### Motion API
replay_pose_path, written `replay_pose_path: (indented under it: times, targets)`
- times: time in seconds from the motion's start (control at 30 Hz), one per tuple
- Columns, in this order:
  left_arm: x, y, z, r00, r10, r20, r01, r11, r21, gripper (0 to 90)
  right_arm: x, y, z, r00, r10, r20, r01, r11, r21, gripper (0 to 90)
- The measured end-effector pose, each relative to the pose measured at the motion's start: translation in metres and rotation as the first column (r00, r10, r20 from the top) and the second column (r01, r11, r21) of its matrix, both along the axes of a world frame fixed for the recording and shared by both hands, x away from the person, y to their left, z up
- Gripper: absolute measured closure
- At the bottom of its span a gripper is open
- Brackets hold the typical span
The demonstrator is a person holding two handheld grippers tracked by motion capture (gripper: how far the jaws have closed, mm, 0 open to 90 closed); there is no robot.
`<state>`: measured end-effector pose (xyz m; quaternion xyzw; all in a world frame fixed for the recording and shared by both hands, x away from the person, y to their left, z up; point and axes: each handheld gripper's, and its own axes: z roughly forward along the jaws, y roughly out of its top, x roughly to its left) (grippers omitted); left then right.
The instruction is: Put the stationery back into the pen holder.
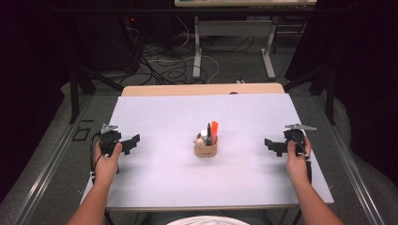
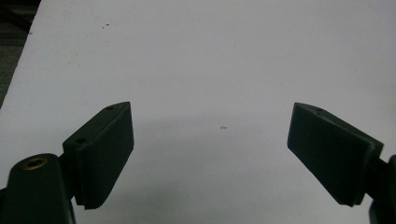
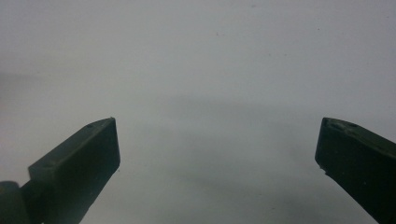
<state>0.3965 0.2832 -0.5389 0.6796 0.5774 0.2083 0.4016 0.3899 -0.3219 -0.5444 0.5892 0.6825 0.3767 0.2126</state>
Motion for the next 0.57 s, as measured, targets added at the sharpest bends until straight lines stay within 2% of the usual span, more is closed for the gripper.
replay_pose_path:
  times: [0.2,0.57]
  targets:
    - [0.0004,0.0016,-0.0012,1.0,0.008,-0.006,-0.008,1.0,0.0,15.2,0.0,-0.0016,-0.0017,0.9998,-0.012,-0.015,0.012,1.0,0.026,0.0]
    - [-0.0002,0.005,-0.0002,0.9997,0.022,-0.008,-0.022,0.9998,-0.001,15.4,-0.0007,-0.002,-0.0023,0.9997,-0.011,-0.021,0.011,1.0,0.023,0.0]
